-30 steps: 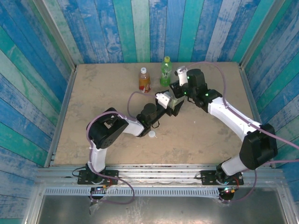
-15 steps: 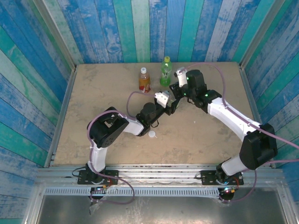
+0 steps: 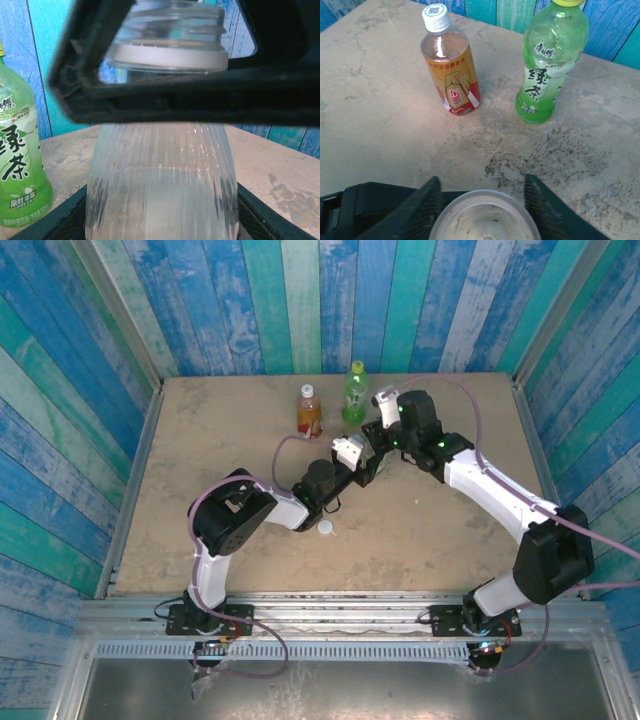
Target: Screw on the bottle caps
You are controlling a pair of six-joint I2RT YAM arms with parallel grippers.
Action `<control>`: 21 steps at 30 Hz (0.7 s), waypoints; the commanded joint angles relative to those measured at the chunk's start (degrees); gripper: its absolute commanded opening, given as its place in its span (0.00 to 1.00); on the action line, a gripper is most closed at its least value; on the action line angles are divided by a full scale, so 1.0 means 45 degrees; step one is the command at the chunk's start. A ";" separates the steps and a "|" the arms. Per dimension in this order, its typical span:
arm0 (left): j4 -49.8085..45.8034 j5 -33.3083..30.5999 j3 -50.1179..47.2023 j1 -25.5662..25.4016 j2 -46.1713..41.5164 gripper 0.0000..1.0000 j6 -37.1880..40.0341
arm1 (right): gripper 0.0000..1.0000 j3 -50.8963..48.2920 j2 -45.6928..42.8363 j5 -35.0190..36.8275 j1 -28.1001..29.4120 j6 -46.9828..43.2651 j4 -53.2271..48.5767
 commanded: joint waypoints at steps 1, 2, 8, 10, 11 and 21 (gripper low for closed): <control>0.0643 0.0377 -0.0355 0.0141 0.0239 0.48 -0.0289 | 0.58 0.0023 -0.0683 -0.0426 0.0222 -0.0126 -0.0141; 0.0721 0.0487 -0.0489 0.0182 0.0128 0.48 -0.0345 | 0.63 -0.0089 -0.0849 -0.0412 0.0222 -0.0138 -0.0021; 0.1368 0.0837 -0.1871 0.0598 -0.0744 0.43 -0.0520 | 0.77 -0.1339 -0.2412 -0.0649 0.0252 -0.0615 0.0535; 0.1659 0.0965 -0.2451 0.0781 -0.1104 0.43 -0.0524 | 0.77 -0.2175 -0.3172 -0.0752 0.0316 -0.0630 0.1095; 0.1801 0.0993 -0.2687 0.0862 -0.1274 0.44 -0.0543 | 0.77 -0.2546 -0.3473 -0.0833 0.0366 -0.0556 0.1287; 0.1623 0.1230 -0.4782 0.1693 -0.2990 0.45 -0.0189 | 0.78 -0.6206 -0.4737 -0.0798 0.2966 -0.0217 0.3107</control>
